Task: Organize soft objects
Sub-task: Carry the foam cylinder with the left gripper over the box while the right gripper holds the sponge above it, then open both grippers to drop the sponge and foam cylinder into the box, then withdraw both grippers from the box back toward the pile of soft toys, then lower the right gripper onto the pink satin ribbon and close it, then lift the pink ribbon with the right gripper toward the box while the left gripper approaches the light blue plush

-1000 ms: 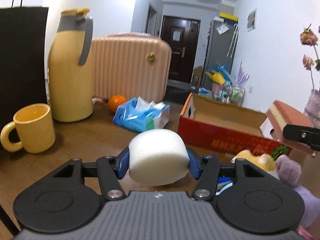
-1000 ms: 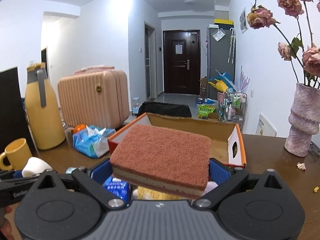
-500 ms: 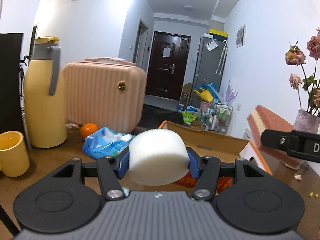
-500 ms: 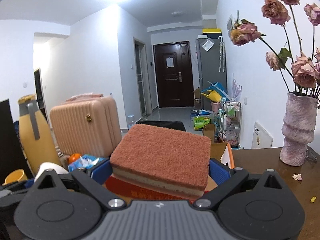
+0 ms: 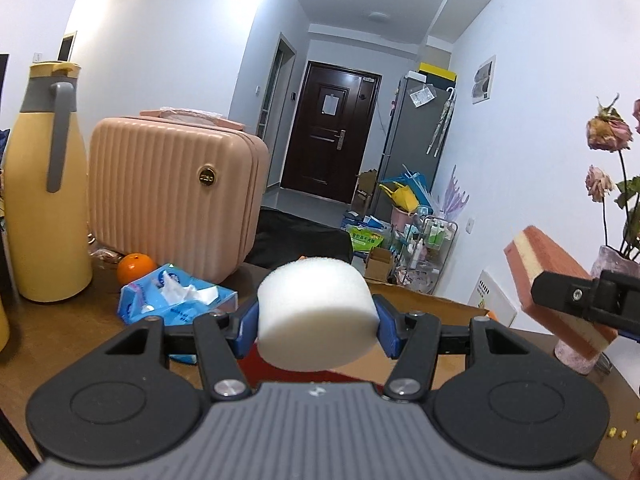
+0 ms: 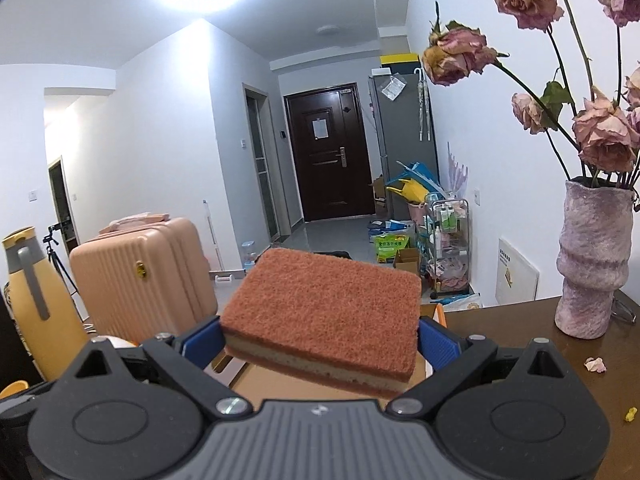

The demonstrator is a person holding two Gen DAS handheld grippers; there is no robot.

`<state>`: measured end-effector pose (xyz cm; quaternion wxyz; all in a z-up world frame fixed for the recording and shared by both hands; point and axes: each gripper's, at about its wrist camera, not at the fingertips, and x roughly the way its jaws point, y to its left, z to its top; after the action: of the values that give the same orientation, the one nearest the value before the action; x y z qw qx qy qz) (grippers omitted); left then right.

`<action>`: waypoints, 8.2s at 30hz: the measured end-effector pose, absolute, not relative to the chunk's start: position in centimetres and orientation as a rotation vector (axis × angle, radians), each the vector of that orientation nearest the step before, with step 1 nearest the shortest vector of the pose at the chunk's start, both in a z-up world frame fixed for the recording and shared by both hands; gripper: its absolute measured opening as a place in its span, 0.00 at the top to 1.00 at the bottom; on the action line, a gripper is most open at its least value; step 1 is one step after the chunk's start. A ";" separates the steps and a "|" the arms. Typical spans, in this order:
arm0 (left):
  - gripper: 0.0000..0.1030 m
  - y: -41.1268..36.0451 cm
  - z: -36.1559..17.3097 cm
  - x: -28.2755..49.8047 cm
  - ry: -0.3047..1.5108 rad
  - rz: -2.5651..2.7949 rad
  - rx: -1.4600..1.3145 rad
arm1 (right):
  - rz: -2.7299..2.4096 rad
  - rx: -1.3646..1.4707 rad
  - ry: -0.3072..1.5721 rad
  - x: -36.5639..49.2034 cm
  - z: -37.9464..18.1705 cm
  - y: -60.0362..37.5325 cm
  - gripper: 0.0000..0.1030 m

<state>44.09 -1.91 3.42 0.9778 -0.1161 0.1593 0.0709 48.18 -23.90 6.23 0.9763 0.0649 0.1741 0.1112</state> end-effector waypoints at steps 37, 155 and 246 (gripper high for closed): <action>0.43 -1.9 -1.3 57.3 0.461 0.137 -0.089 | 0.129 -0.016 0.559 59.0 -1.2 -21.1 0.02; 0.00 0.8 -3.1 28.4 0.416 0.085 -0.053 | 0.235 -0.034 0.428 30.0 -3.6 -25.0 0.00; 0.00 -4.2 -5.7 34.1 0.573 -0.043 -0.012 | 0.222 0.001 0.279 34.1 -4.7 -27.2 0.78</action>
<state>34.14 -4.22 -5.72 0.9590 -0.0060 0.2826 -0.0210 34.14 -27.21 -4.74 0.9842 0.0004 0.1386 0.1106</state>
